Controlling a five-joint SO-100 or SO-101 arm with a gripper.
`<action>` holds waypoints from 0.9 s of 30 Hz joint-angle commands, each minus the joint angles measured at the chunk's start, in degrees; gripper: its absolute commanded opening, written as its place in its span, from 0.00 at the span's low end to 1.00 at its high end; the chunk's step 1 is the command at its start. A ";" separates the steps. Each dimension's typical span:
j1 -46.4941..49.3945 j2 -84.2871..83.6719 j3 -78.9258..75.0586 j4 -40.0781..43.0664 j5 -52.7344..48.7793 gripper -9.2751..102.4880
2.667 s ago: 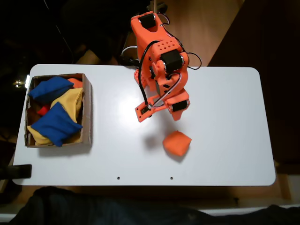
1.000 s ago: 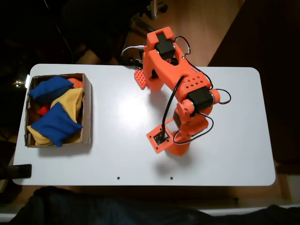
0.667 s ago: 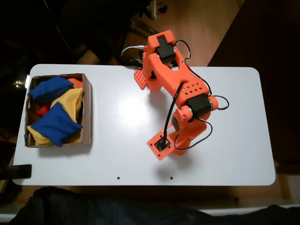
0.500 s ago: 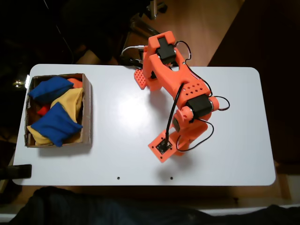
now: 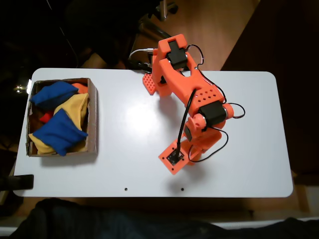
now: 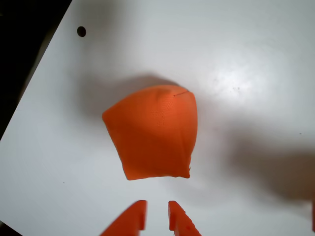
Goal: Grasp a bag and put it in the box.
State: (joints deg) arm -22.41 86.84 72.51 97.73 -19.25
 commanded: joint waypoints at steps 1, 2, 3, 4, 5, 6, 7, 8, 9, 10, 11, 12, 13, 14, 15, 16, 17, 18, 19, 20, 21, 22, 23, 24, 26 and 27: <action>0.88 0.18 -2.37 0.18 0.09 0.21; 0.97 0.00 -2.37 0.09 0.09 0.21; 1.05 -0.09 -2.37 0.00 0.09 0.22; 1.05 -0.18 -2.37 -0.09 0.09 0.25; 1.05 -0.26 -2.37 -0.09 0.09 0.27; 0.97 -0.26 -2.37 -0.18 0.09 0.28; 0.88 -0.26 -2.37 -0.18 0.09 0.30; 0.70 -0.35 -2.29 -0.18 0.09 0.31; 0.62 -0.44 -2.11 -0.18 0.09 0.33; 0.53 -0.70 -2.11 -0.18 0.00 0.33; 0.53 -1.05 -2.11 -0.26 -0.09 0.34; 0.53 -1.41 -2.11 -0.35 -0.18 0.36; 0.79 -1.67 -2.11 -0.35 -0.26 0.38; 1.05 -2.02 -2.11 -0.44 -0.35 0.40; 1.23 -2.29 -2.11 -0.53 -0.35 0.41; 1.49 -2.64 -2.11 -0.53 -0.44 0.44; 1.67 -2.81 -2.02 -0.53 -0.53 0.46; 1.93 -2.90 -2.02 -0.35 -0.53 0.48; 2.20 -2.99 -1.93 -0.09 -0.53 0.51; 2.29 -3.08 -1.93 0.09 -0.53 0.53; 2.55 -3.08 -1.93 0.44 -0.53 0.55; 2.64 -3.08 -1.93 0.70 -0.70 0.57; 2.72 -2.99 -1.93 1.05 -0.70 0.58; 2.81 -2.90 -1.93 1.14 -1.05 0.59; 2.81 -2.90 -1.93 1.41 -1.93 0.60; 2.72 -2.99 -1.93 1.58 -2.29 0.60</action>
State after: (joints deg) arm -20.04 83.50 72.51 98.70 -20.65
